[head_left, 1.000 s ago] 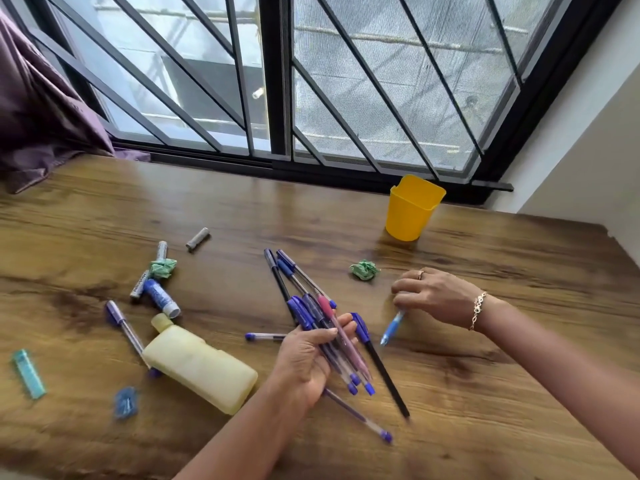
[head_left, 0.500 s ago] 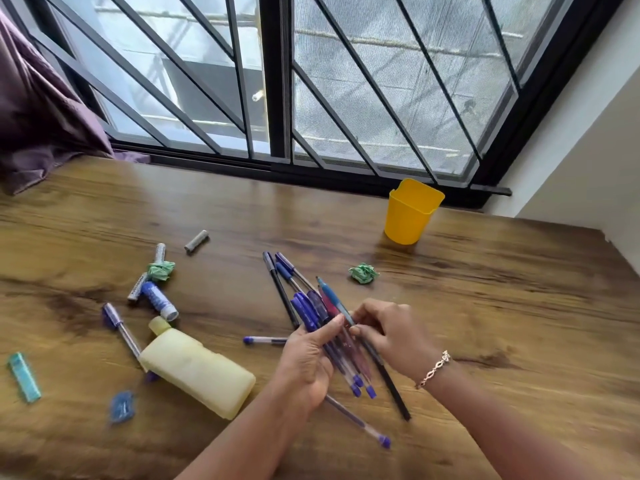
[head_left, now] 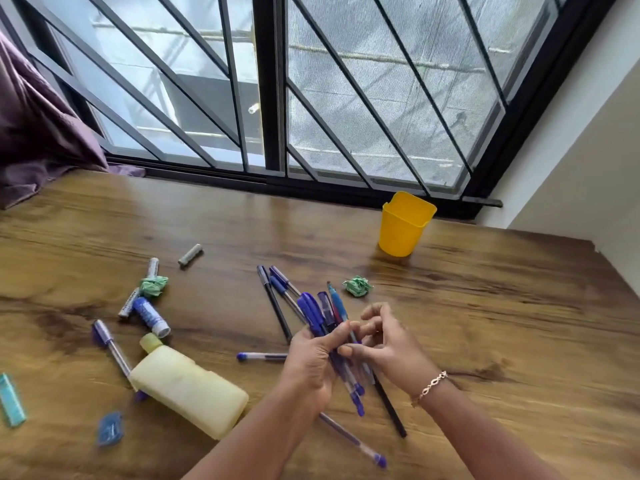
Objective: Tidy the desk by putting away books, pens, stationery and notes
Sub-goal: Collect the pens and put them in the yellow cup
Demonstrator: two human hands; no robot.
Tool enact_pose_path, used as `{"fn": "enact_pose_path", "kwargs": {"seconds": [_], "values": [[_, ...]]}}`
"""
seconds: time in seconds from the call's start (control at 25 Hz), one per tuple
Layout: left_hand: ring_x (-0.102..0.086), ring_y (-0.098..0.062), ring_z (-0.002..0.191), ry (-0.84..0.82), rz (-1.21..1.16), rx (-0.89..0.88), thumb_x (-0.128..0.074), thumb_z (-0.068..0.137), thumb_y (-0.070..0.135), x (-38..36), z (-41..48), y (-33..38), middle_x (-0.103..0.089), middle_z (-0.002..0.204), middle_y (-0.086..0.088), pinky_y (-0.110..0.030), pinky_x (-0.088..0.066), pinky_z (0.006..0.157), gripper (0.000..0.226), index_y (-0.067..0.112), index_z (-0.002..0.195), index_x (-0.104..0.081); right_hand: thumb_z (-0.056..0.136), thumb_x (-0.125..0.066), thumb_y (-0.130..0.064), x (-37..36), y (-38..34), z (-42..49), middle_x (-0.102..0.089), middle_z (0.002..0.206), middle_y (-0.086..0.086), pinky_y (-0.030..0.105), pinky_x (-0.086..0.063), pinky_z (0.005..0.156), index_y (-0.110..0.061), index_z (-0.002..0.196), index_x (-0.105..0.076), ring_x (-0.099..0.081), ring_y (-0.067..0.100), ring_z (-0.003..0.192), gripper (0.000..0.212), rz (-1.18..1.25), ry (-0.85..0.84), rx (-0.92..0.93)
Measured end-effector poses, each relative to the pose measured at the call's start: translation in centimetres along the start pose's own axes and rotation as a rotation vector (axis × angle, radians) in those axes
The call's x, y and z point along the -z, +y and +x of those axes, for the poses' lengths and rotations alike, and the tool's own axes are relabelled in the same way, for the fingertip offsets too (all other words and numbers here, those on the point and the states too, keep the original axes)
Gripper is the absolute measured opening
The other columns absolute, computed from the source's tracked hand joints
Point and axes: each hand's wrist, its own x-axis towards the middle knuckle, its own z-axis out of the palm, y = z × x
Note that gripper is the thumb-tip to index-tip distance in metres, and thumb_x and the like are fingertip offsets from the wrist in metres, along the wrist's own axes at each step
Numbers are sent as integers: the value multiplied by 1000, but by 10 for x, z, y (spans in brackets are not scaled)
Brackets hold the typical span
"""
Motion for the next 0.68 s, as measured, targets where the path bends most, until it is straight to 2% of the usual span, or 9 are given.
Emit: {"fn": "enact_pose_path", "kwargs": {"seconds": [0.08, 0.16, 0.28, 0.36, 0.44, 0.52, 0.6, 0.64, 0.68], "values": [[-67, -25, 58, -40, 34, -28, -56, 80, -5, -7, 0, 1, -68, 66, -15, -31, -57, 52, 10, -4, 88, -61, 73, -71, 3, 1, -3, 0, -59, 95, 4, 27, -53, 78, -17, 119, -40, -59, 13, 84, 59, 317, -146, -65], [-69, -25, 61, -59, 74, -51, -57, 79, -5, -11, 0, 2, -69, 70, -16, -31, -57, 51, 19, -5, 97, -61, 76, -65, 9, 3, -7, -2, -65, 96, 4, 26, -56, 73, -13, 125, -43, -64, 15, 86, 58, 541, -295, -107], [-70, -28, 77, -120, 171, -81, -65, 73, 3, -13, 2, 5, -71, 84, -18, -35, -57, 61, 30, -2, 103, -63, 67, -65, -2, 7, -11, -6, -70, 82, 1, 25, -52, 54, -12, 120, -52, -67, 14, 71, 56, 604, -365, -112], [-69, -28, 76, -172, 224, -100, -65, 71, 5, -16, 4, 7, -71, 82, -18, -34, -56, 60, 28, -2, 98, -64, 65, -68, -3, 10, -9, -6, -70, 86, 4, 28, -53, 57, -13, 116, -57, -67, 18, 73, 54, 633, -373, -115], [-67, -21, 61, -230, 260, -109, -59, 79, -2, -24, 7, 7, -69, 69, -15, -27, -54, 51, 11, -2, 89, -64, 62, -73, -5, 16, -7, -3, -69, 93, 9, 33, -55, 67, -11, 116, -58, -67, 23, 81, 56, 660, -384, -100], [-64, -17, 53, -247, 302, -125, -58, 81, -2, -32, 10, 7, -68, 65, -13, -24, -52, 47, 10, -1, 90, -63, 65, -67, 2, 22, -8, 0, -69, 97, 12, 35, -55, 74, -8, 119, -57, -68, 25, 86, 55, 704, -388, -83], [-66, -24, 71, -250, 408, -163, -78, 69, 20, -36, 19, 8, -65, 85, -22, -31, -55, 59, 42, 2, 103, -62, 64, -67, 7, 30, -9, 3, -70, 98, 13, 32, -56, 76, -5, 122, -54, -69, 23, 87, 61, 770, -411, -73], [-62, -33, 95, -243, 532, -198, -85, 59, 40, -37, 23, 10, -60, 106, -27, -43, -54, 78, 67, 10, 113, -60, 59, -75, 6, 33, -11, 4, -70, 101, 14, 32, -56, 77, -6, 121, -55, -69, 24, 88, 67, 797, -422, -69], [-45, -39, 124, -256, 681, -241, -80, 54, 59, -40, 26, 11, -48, 130, -25, -55, -39, 100, 82, 22, 124, -56, 51, -84, 3, 36, -11, 5, -69, 103, 16, 32, -56, 77, -7, 118, -58, -69, 25, 89, 72, 815, -425, -65]]}}
